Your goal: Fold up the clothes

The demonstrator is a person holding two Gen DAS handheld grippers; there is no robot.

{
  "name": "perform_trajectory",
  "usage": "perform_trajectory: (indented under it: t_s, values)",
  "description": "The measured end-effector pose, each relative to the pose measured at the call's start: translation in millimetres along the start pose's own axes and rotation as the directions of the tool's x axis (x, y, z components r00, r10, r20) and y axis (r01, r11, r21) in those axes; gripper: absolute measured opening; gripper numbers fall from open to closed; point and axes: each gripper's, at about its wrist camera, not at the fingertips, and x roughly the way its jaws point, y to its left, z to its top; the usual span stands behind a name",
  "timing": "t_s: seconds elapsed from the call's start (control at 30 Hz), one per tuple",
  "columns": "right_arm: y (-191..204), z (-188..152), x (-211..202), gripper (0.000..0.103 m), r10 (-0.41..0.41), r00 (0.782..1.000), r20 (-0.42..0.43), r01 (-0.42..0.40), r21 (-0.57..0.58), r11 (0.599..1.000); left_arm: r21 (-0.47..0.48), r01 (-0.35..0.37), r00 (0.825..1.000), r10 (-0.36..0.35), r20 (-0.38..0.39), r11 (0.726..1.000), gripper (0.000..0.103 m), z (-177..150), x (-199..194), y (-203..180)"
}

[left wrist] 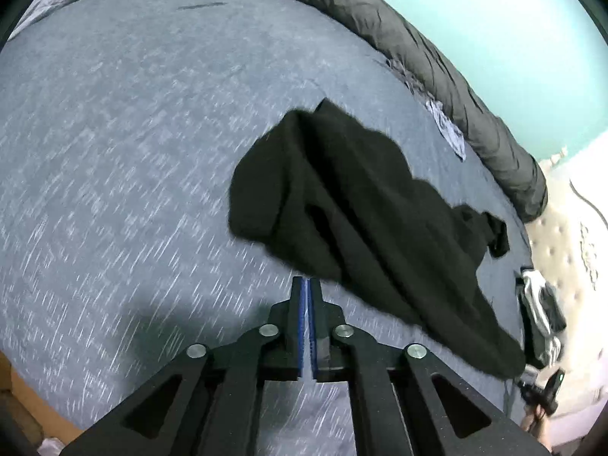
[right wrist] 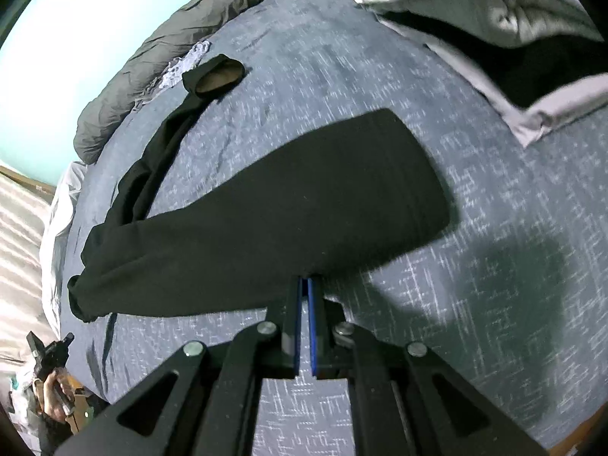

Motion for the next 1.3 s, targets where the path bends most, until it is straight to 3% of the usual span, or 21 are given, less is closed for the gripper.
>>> perform_trajectory:
  t_s: [0.03, 0.1, 0.17, 0.43, 0.5, 0.53, 0.57, 0.6, 0.83, 1.03, 1.17, 1.3]
  values:
    - [-0.3, -0.8, 0.7, 0.002, -0.001, 1.000, 0.000, 0.001, 0.000, 1.000, 0.004, -0.001, 1.000, 0.001, 0.002, 1.000, 0.012, 4.2, 3.4, -3.7]
    - [0.5, -0.6, 2.8, 0.002, -0.007, 1.000, -0.001, 0.007, -0.003, 1.000, 0.014, -0.007, 1.000, 0.007, 0.003, 1.000, 0.035, 15.6, 13.6, -13.2]
    - [1.3, 0.5, 4.6, 0.002, -0.010, 1.000, 0.000, 0.010, -0.007, 1.000, 0.019, -0.012, 1.000, 0.012, 0.007, 1.000, 0.044, 27.4, 26.2, -21.7]
    - [7.9, 7.1, 12.3, 0.003, -0.032, 0.999, -0.001, 0.032, -0.048, 0.998, -0.028, -0.022, 1.000, 0.021, -0.003, 0.999, 0.046, 66.3, 75.9, -29.5]
    - [8.7, 8.0, 14.8, 0.002, -0.039, 0.999, -0.004, 0.039, -0.054, 0.998, -0.035, -0.020, 1.000, 0.019, -0.009, 0.999, 0.043, 70.4, 84.0, -28.0]
    - [9.0, 8.3, 15.9, 0.002, -0.043, 0.999, -0.006, 0.042, -0.057, 0.997, -0.030, -0.022, 1.000, 0.021, -0.014, 0.999, 0.036, 71.5, 87.0, -27.8]
    - [9.2, 8.3, 16.8, 0.002, -0.047, 0.999, -0.007, 0.046, -0.061, 0.997, -0.013, -0.029, 0.999, 0.028, -0.020, 1.000, 0.010, 71.3, 88.8, -28.4]
    - [9.5, 8.2, 17.5, 0.002, -0.052, 0.999, -0.009, 0.051, -0.066, 0.997, -0.002, -0.031, 0.999, 0.031, -0.022, 1.000, 0.005, 70.8, 89.0, -28.5]
    - [11.3, 8.0, 6.8, 0.003, -0.048, 0.999, 0.012, 0.048, -0.068, 0.996, 0.039, 0.027, 0.999, -0.029, 0.036, 0.999, 0.004, 54.9, 39.6, -27.4]
    - [17.6, 3.8, -18.9, 0.003, -0.011, 0.999, 0.044, 0.015, -0.093, 0.996, 0.080, 0.067, 0.995, -0.073, 0.070, 0.995, 0.004, 11.3, -29.3, -27.8]
    - [12.0, -4.1, -34.0, 0.002, -0.005, 0.998, 0.057, 0.010, -0.094, 0.996, 0.056, 0.047, 0.997, -0.049, 0.052, 0.997, 0.004, -22.3, -52.0, -4.5]
    - [-4.6, -14.9, -40.9, 0.002, 0.007, 0.999, 0.052, -0.004, -0.055, 0.998, 0.038, 0.004, 1.000, -0.003, -0.007, 0.999, 0.004, -54.0, -44.4, 14.8]
